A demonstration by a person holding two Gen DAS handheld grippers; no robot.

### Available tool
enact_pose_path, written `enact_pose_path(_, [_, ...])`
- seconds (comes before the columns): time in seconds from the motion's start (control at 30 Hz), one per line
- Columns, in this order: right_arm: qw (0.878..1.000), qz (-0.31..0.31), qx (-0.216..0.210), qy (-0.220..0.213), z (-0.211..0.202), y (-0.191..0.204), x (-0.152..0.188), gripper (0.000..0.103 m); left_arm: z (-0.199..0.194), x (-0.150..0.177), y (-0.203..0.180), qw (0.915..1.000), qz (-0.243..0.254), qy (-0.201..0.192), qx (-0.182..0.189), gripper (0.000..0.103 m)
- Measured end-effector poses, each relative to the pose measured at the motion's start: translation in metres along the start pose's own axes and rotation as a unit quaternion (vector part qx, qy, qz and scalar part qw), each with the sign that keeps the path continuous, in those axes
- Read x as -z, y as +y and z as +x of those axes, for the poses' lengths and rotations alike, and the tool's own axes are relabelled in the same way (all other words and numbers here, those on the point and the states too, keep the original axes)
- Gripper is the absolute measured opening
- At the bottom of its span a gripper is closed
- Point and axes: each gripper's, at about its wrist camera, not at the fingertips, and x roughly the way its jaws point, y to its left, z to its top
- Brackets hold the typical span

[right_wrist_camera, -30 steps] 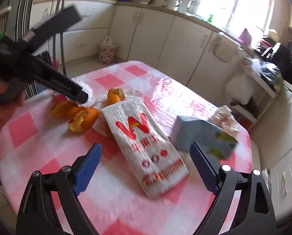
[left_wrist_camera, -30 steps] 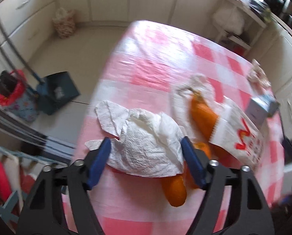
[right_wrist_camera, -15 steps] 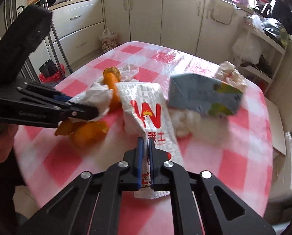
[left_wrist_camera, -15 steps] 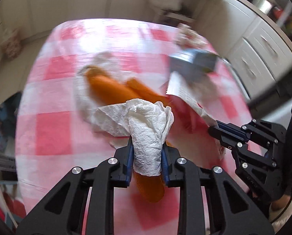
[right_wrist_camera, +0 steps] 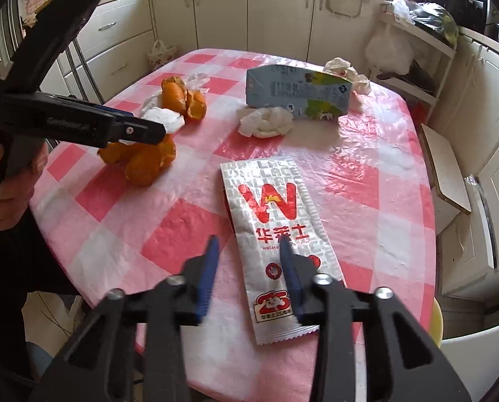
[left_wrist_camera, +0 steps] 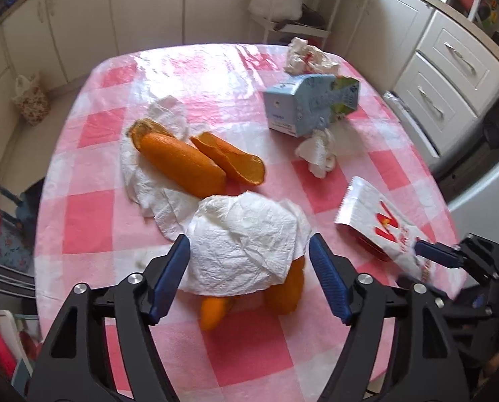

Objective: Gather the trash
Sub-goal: 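Grasp the white tissue with the left tool while the right tool grasps the 'W' wrapper, then carry the tissue and wrapper over the yellow bin and open both tools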

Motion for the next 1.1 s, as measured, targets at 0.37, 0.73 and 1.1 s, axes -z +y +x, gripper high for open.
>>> enact_pose_path(0.37, [0.999,0.041,-0.002,0.006,0.017,-0.012,-0.002,0.044,0.013,-0.004,0.012,0.9985,-0.049,0.012,0.019,0.037])
enact_pose_path(0.73, [0.997,0.065,-0.022,-0.022,0.004,-0.02,-0.004,0.006,-0.018,-0.008,0.02,0.9919,-0.088,-0.053,0.074,0.011])
enact_pose_path(1.1, [0.995,0.072,-0.036,-0.056,-0.009,-0.024,-0.005,0.005,-0.033,-0.012,0.011,0.9876,-0.092,-0.095,0.086,0.011])
